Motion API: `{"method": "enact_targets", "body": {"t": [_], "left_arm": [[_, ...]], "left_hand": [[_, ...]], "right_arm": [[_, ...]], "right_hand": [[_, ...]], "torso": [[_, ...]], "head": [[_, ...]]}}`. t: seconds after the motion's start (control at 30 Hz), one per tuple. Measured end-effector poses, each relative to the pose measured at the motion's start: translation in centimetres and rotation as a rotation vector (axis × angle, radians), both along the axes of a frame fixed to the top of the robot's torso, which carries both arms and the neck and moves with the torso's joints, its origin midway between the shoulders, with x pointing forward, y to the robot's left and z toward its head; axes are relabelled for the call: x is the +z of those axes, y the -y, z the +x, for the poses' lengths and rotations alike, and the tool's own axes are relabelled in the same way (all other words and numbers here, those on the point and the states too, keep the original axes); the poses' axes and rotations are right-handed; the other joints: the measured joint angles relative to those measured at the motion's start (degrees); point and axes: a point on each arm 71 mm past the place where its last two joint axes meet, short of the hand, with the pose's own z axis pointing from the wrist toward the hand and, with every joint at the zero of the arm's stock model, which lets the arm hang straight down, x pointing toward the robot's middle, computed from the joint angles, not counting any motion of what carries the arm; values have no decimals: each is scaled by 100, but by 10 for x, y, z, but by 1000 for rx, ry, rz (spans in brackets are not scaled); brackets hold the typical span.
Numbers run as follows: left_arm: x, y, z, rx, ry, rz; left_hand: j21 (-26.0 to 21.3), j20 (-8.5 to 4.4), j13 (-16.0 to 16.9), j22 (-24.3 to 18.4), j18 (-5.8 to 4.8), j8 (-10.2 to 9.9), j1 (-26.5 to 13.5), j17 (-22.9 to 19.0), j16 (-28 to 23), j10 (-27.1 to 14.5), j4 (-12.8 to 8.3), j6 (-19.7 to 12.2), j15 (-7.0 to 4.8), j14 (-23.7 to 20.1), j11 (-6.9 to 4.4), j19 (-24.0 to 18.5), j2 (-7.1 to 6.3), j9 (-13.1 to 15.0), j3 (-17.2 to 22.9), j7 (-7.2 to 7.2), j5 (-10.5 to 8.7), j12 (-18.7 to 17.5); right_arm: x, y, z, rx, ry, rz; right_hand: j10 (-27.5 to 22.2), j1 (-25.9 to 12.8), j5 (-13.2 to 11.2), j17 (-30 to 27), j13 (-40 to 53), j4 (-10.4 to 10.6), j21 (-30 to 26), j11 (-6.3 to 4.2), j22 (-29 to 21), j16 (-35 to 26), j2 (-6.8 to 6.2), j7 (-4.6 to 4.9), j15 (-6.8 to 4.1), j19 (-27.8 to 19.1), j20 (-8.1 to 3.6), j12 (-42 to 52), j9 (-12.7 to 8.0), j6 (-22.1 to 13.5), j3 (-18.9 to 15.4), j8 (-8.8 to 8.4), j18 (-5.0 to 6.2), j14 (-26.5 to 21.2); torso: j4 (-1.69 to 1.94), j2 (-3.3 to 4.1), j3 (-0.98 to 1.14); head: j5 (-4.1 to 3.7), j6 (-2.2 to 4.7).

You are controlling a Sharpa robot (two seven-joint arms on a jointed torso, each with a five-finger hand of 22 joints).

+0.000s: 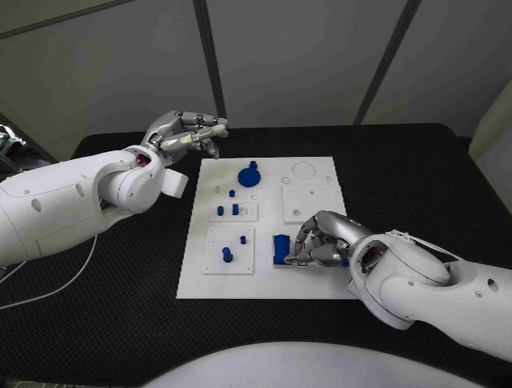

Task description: Assemble the parts on the task board

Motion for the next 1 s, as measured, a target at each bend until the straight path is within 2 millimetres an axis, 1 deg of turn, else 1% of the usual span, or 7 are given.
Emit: {"method": "enact_targets", "body": {"t": [0.13,0.3,0.37,0.47,0.53,0.7,1.0], "left_arm": [[0,-1,0,1,0,1],[0,-1,0,2,-1,2],[-1,-1,0,2,-1,2],[-1,-1,0,1,-2,2],[-1,0,0,0,-2,2],[-1,0,0,0,-2,2],[-1,0,0,-1,-2,1]], "left_hand": [[0,0,0,0,0,0,0,0,0,0,0,0,0,0,0,0,0,0,0,0,0,0],[0,0,0,0,0,0,0,0,0,0,0,0,0,0,0,0,0,0,0,0,0,0],[0,0,0,0,0,0,0,0,0,0,0,0,0,0,0,0,0,0,0,0,0,0],[0,0,0,0,0,0,0,0,0,0,0,0,0,0,0,0,0,0,0,0,0,0],[0,0,0,0,0,0,0,0,0,0,0,0,0,0,0,0,0,0,0,0,0,0],[0,0,0,0,0,0,0,0,0,0,0,0,0,0,0,0,0,0,0,0,0,0],[0,0,0,0,0,0,0,0,0,0,0,0,0,0,0,0,0,0,0,0,0,0]], "right_arm": [[2,16,0,-27,13,1],[6,44,-2,-71,35,8],[8,55,-4,-89,47,13],[12,68,-6,-107,62,14],[13,77,-7,-118,71,5],[16,89,-9,-121,93,-41],[11,90,-6,-91,117,-150]], "right_hand": [[-45,-25,347,0,5,50,0,45,0,0,25,90,12,0,0,-125,-48,-171,-50,-186,1,-6],[-190,-137,758,0,9,193,0,191,0,-22,137,260,148,-21,106,-440,-297,-377,-152,-691,-1,-3],[-218,-169,840,0,-3,271,0,218,0,-27,168,278,188,0,127,-612,-426,-396,-202,-908,0,-1],[-243,-144,867,0,-760,278,0,243,0,-27,192,324,188,-20,147,-664,-544,-336,-209,-1087,0,-1],[-249,-56,907,0,-846,278,0,249,0,-27,269,303,188,-20,147,-678,-591,-208,-209,-1143,0,-1],[-247,2,875,0,-906,317,0,247,0,-67,259,237,188,-20,147,-758,-672,100,-254,-1219,0,-1],[-215,2,788,0,-914,408,0,215,0,-67,259,187,188,-20,147,-810,-698,271,-376,-1286,0,-1]], "torso": [[-1,-3,0],[-14,-9,0],[-24,-13,-1],[-32,-16,-5],[-35,-16,-7],[-40,-16,-3],[-37,-11,0]], "head": [[12,10],[12,24],[5,26],[-32,24],[-58,20],[-116,7],[-154,-6]]}}
